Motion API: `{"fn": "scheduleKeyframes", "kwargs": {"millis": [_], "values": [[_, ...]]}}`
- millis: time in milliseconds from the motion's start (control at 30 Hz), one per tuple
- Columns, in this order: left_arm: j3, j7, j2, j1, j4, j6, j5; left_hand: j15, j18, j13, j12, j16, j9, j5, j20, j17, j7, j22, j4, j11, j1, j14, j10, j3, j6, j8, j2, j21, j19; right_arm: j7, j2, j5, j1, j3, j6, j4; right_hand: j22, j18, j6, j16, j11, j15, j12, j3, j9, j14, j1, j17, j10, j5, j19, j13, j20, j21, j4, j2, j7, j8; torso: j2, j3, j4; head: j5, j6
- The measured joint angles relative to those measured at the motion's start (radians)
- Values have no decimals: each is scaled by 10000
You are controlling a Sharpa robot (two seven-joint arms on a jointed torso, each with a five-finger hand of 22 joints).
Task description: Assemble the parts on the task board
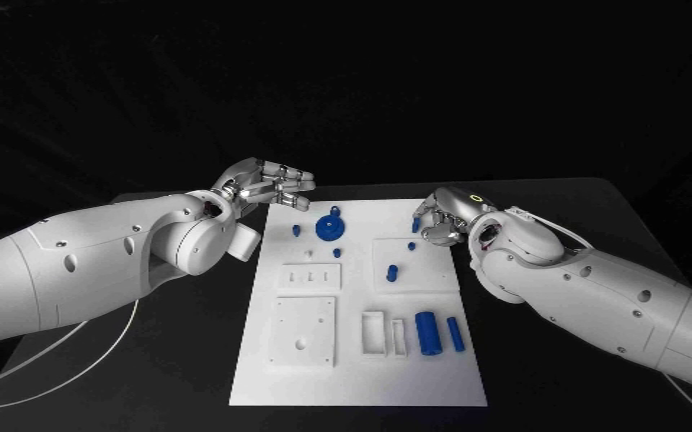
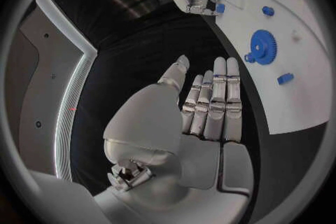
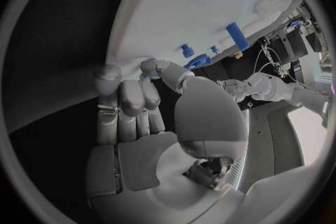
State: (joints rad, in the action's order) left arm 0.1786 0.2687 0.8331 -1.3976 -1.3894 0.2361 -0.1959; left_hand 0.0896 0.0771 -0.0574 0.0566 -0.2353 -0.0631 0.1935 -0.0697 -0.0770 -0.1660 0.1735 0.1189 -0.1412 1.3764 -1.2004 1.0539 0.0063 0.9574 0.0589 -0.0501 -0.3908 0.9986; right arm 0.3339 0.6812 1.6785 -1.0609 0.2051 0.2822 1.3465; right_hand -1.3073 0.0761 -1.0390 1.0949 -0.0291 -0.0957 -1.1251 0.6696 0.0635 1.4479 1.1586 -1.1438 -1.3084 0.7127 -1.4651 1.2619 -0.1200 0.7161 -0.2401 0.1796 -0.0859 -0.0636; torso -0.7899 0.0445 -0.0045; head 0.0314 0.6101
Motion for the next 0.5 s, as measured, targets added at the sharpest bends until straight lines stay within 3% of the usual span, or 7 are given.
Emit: {"fn": "scheduleKeyframes", "kwargs": {"millis": [500], "values": [[0, -10, 9, 0, 3, 0, -6, 0, 0, 0, 0, 0, 0, 0, 0, -1, 0, -1, 0, 0, 0, 0, 0, 0, 0, 0, 0, 0, 1, 310, 218, 189, 1, -1, 505, 166, 0, 1, 69, 0, -32, 1, 0, 206, 1, 0, -84, -37, -33, 58, 1, 20, 1, 136, -152, -7, 1, 0, 7, 11, -21, 23, -13]]}}
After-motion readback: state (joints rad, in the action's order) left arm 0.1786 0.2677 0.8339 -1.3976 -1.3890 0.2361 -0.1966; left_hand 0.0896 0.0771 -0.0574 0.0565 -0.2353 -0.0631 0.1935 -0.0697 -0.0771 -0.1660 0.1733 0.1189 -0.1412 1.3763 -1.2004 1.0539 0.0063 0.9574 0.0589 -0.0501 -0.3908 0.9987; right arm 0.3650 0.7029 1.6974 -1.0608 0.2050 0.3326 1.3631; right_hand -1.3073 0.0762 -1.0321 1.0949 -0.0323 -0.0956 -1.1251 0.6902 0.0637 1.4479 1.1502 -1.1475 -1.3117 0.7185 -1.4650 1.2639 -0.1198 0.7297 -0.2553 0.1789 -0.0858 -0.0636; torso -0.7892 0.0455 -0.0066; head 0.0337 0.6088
